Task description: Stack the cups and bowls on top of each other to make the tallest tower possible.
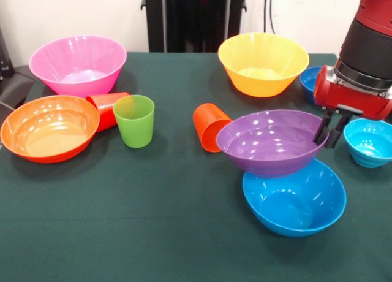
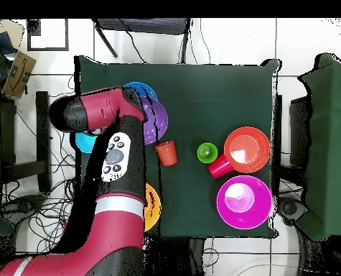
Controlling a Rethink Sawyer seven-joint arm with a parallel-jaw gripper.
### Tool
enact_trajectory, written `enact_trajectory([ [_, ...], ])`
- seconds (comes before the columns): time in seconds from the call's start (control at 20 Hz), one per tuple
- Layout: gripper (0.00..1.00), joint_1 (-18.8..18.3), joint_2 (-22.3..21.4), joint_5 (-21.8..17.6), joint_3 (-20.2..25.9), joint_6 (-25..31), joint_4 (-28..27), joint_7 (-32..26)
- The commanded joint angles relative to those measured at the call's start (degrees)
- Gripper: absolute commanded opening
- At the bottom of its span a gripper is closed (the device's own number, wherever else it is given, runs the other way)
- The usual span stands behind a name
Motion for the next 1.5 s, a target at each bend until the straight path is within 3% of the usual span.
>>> enact_trajectory([
  [0.05,0.0,-2.6,-2.4,3.3,9.0,-7.5,3.0,3.1],
  [0.3,0.0,-2.4,-2.5,3.5,9.7,-13.1,5.2,3.7],
  [0.6,0.0,0.1,-1.7,1.9,6.5,-10.0,6.9,3.2],
  [1.1,0.0,4.7,0.2,-1.2,-2.6,6.3,4.3,1.2],
  [1.5,0.0,0.8,-3.6,-1.7,-0.8,2.4,9.6,-3.8],
])
